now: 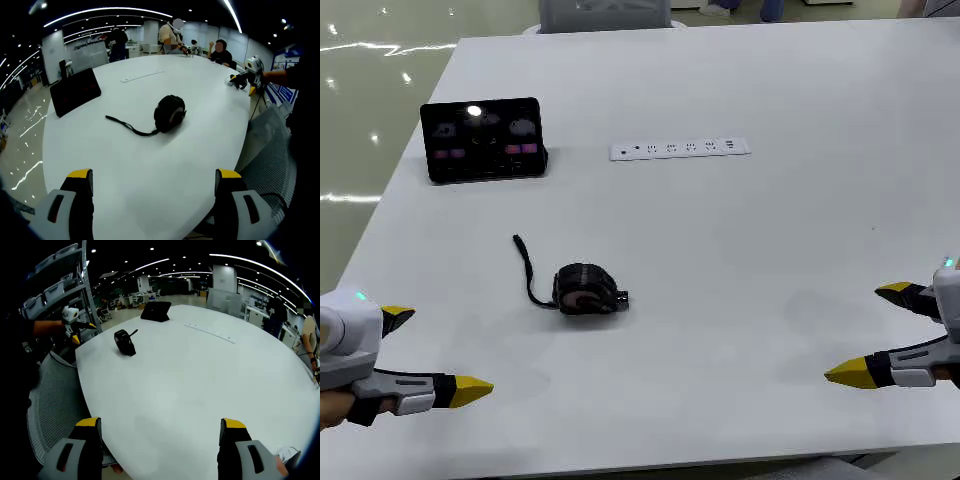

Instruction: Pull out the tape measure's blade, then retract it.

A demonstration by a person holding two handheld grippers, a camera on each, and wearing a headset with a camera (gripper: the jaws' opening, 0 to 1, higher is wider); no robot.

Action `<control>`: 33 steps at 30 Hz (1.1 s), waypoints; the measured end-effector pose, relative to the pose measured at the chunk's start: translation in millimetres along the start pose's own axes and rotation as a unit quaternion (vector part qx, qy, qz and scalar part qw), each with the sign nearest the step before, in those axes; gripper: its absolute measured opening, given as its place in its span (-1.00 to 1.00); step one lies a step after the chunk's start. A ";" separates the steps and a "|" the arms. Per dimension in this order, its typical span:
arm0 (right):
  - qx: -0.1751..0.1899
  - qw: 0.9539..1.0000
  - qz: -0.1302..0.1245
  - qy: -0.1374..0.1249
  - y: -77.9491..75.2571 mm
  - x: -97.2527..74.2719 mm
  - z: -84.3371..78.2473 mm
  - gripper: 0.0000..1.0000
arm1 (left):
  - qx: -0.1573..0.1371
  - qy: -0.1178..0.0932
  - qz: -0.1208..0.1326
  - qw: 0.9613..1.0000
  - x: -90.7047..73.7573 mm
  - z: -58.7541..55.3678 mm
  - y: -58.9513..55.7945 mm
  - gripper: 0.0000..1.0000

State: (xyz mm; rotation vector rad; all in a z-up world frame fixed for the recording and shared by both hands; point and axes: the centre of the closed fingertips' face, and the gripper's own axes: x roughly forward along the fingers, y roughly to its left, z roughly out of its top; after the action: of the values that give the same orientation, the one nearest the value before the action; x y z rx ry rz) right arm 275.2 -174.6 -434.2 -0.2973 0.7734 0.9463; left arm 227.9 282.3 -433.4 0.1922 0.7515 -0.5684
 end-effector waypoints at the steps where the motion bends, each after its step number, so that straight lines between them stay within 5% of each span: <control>1: -0.001 1.000 -0.001 -0.002 -0.3 -0.3 0.7 0.94 | -0.001 -0.002 -0.001 1.000 -0.1 0.8 -0.4 0.99; 19: 0.000 1.000 -0.008 -0.001 -1.4 -0.4 -3.0 0.98 | 0.000 -0.001 -0.009 1.000 3.7 1.1 -0.9 0.99; 27: -0.012 1.000 -0.006 0.000 -5.2 10.0 4.7 0.98 | 0.007 0.021 -0.030 0.999 17.4 3.4 -4.0 0.99; 33: -0.031 0.999 0.010 0.000 -7.0 26.9 13.2 0.98 | 0.039 0.023 -0.048 0.998 30.7 18.1 -5.0 0.99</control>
State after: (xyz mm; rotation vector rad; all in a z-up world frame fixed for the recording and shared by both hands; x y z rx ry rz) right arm 296.3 -154.8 -444.6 -0.3440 0.7498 0.9905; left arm 253.8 258.8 -441.4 0.2431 0.7870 -0.6864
